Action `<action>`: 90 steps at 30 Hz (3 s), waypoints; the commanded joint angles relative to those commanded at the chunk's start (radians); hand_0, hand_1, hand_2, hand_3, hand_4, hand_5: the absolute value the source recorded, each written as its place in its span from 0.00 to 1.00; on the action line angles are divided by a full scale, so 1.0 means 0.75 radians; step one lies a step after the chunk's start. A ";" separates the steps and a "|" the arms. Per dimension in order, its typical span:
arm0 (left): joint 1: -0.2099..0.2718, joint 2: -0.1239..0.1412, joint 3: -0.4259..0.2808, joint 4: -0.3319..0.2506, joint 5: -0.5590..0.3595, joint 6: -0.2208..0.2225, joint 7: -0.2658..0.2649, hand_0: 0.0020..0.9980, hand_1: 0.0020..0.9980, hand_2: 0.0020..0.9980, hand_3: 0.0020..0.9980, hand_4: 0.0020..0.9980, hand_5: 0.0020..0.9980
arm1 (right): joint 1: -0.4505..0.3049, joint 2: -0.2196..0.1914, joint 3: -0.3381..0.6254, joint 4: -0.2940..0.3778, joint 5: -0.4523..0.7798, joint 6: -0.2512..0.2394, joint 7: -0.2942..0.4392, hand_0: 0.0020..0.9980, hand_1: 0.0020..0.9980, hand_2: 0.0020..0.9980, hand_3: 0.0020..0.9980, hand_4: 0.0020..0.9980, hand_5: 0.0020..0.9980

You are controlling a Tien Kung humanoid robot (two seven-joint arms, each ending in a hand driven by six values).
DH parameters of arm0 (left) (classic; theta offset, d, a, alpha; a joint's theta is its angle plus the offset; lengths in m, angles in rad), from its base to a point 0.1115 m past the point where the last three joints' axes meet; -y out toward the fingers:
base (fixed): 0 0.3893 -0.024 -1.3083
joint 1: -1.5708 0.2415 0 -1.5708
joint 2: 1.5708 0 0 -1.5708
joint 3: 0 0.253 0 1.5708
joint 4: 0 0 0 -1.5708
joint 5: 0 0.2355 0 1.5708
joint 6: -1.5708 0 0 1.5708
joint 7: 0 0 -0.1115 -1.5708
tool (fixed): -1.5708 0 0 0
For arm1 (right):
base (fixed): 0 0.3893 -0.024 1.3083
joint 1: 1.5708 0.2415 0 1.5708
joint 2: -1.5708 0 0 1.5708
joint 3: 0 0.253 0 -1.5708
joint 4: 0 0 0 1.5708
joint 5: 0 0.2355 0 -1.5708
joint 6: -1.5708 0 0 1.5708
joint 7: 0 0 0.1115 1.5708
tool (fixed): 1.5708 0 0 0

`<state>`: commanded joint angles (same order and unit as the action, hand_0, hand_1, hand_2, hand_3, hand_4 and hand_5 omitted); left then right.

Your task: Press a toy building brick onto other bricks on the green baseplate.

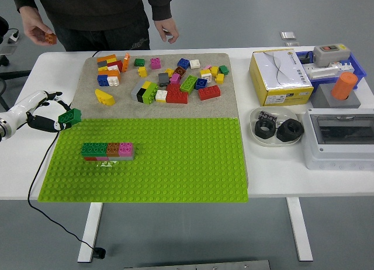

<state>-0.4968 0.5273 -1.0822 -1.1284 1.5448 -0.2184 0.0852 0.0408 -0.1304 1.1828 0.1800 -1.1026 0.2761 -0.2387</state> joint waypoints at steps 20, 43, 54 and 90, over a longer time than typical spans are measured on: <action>0.094 -0.307 0.071 -0.459 0.175 0.031 0.082 0.97 0.98 0.98 0.49 0.83 0.00 | -0.037 -0.021 0.039 0.000 -0.037 0.004 0.027 0.68 0.65 0.62 0.88 0.61 1.00; 0.164 -0.371 0.069 -0.276 0.145 0.083 0.014 0.97 0.99 0.98 0.49 0.82 0.00 | -0.038 -0.018 0.036 0.000 -0.030 0.000 0.034 0.69 0.65 0.62 0.88 0.62 1.00; 0.185 -0.359 0.033 -0.223 0.130 0.078 0.011 0.97 0.99 0.98 0.49 0.82 0.00 | -0.033 -0.018 0.022 0.000 -0.019 -0.001 0.033 0.68 0.65 0.62 0.88 0.63 1.00; 0.201 -0.321 -0.037 -0.177 0.078 0.052 -0.004 0.97 0.98 0.97 0.49 0.82 0.00 | -0.032 -0.014 0.012 0.000 -0.006 -0.001 0.028 0.69 0.66 0.63 0.88 0.64 1.00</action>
<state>-0.3459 0.2862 -1.1100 -1.2615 1.6036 -0.1795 0.0819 0.0166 -0.1408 1.1919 0.1800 -1.1071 0.2750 -0.2174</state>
